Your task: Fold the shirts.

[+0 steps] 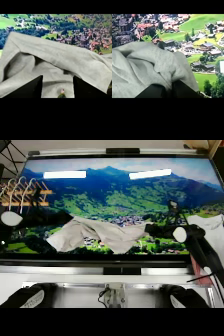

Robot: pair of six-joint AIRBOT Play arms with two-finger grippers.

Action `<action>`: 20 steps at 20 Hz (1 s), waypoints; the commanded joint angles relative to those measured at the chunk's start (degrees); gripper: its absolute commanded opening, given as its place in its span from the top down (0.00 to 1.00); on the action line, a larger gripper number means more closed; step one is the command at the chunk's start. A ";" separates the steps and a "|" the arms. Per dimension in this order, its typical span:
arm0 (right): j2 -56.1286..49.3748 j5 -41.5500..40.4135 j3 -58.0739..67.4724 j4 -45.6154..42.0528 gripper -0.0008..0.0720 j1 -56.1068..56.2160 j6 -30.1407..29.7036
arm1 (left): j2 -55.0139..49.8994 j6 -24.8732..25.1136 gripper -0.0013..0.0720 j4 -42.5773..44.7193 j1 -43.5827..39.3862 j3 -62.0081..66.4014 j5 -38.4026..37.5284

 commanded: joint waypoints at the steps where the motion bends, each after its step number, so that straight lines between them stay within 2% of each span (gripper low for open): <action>1: -1.05 -1.95 -0.42 1.55 0.88 0.07 -0.09 | -1.70 -3.48 0.33 12.59 8.79 10.60 -20.37; 2: -1.05 -1.38 -0.42 1.57 0.88 0.07 -0.15 | -1.53 -4.20 0.23 16.74 12.00 12.00 -26.60; 3: -1.05 -0.96 -0.42 1.57 0.88 0.07 -0.28 | -0.94 -4.22 0.01 18.97 15.34 11.58 -31.67; 5: -1.05 -0.94 -0.42 1.55 0.88 0.07 -0.55 | 1.44 -4.63 0.00 17.42 20.26 6.43 -34.27; 8: -1.05 -0.76 -0.42 1.66 0.88 0.07 -0.52 | 8.50 -4.59 0.00 10.69 21.66 -8.35 -28.94; 10: -1.05 -0.83 -0.42 1.53 0.88 0.07 -0.55 | 12.11 -5.73 0.00 9.57 20.94 -17.59 -22.34; 13: -1.05 -1.01 -0.42 1.55 0.88 0.07 -0.52 | 11.93 -6.49 0.00 5.79 19.10 -27.10 -9.16; 17: -1.05 -0.94 -0.42 1.57 0.88 0.07 -0.52 | 8.83 -6.49 0.00 -1.22 12.39 -30.69 6.58; 18: -1.05 -0.96 -0.42 1.57 0.88 0.07 -0.52 | 7.61 -6.58 0.01 -1.79 9.99 -30.69 9.09; 19: -1.05 -0.96 -0.42 1.60 0.88 0.07 -0.52 | 6.12 -7.41 0.11 -2.05 7.54 -30.69 11.63; 20: -1.05 -0.96 -0.42 1.79 0.88 0.07 -0.50 | 4.92 -9.07 0.34 -2.05 5.75 -30.69 13.88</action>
